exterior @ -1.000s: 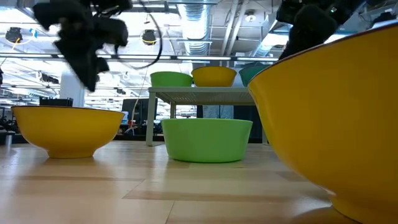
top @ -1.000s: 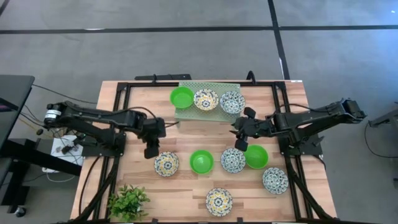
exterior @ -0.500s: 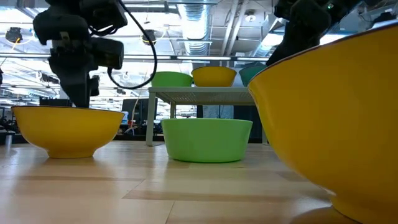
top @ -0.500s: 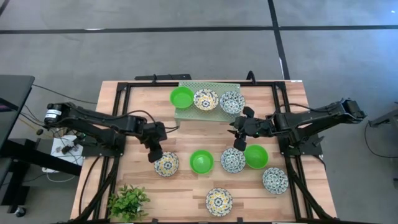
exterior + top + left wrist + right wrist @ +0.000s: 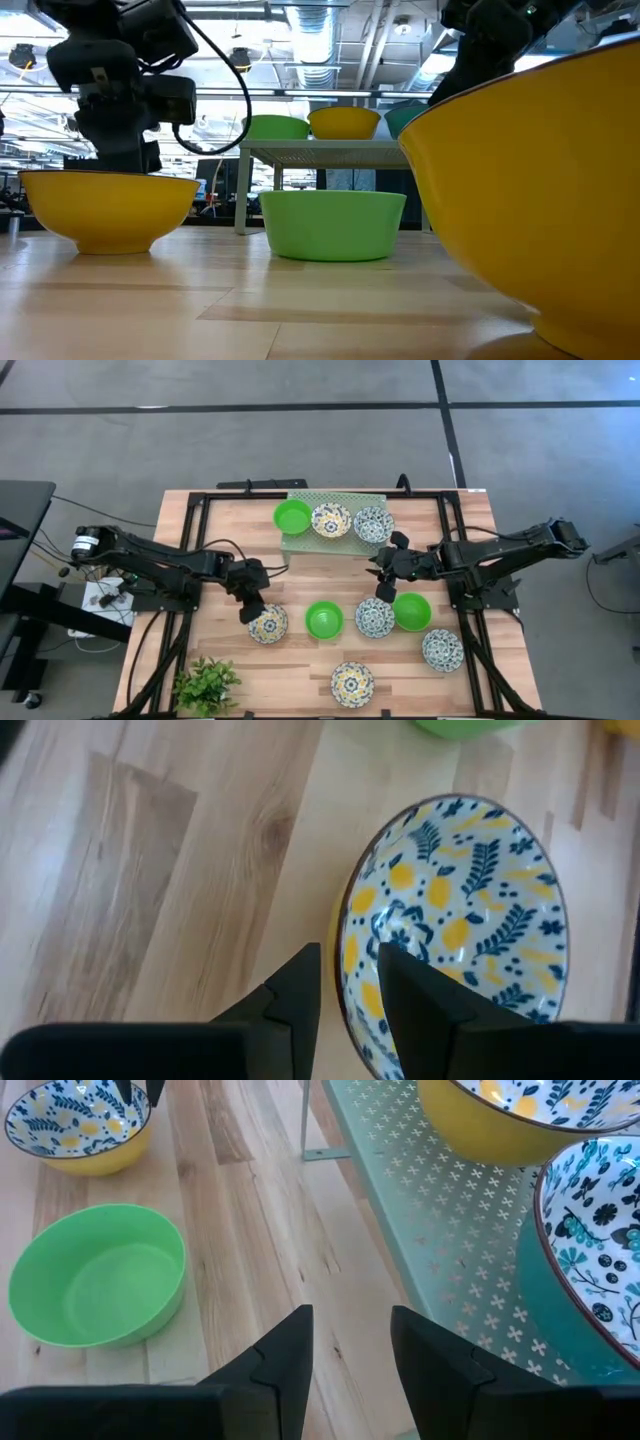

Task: Pick & Place Mini bowls
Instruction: Stack the left yellow bowl on the yellow bowl on the shelf

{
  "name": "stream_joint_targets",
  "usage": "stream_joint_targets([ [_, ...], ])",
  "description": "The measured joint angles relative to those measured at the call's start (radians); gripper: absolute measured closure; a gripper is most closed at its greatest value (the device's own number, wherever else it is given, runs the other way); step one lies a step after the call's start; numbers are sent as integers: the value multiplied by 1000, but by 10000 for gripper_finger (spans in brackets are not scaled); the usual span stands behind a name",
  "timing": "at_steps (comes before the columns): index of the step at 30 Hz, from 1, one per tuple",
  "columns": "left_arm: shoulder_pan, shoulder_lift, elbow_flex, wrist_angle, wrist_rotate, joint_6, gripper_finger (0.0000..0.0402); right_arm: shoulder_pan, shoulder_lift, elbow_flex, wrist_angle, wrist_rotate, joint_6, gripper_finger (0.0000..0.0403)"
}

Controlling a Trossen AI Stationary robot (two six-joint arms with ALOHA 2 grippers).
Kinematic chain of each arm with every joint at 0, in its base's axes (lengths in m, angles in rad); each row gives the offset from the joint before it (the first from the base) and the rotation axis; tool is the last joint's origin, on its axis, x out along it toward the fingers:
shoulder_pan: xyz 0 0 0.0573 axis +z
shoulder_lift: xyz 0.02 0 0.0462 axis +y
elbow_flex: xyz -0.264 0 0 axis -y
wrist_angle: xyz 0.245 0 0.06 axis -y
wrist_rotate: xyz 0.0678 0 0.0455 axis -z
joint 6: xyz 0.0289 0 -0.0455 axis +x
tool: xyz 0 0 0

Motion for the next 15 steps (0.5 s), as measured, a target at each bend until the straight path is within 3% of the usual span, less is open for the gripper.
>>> stream_joint_targets([
  [4, -6, 0, -12, 10, 0, 59, 325, 0, 0, 0, 0, 0, 0, 271],
  [8, -10, 0, -12, 37, -2, 76, 385, 0, 0, 0, 0, 0, 0, 271],
  [15, -11, 1, 48, 87, -19, 28, 391, 0, 0, 0, 4, 0, 0, 271],
])
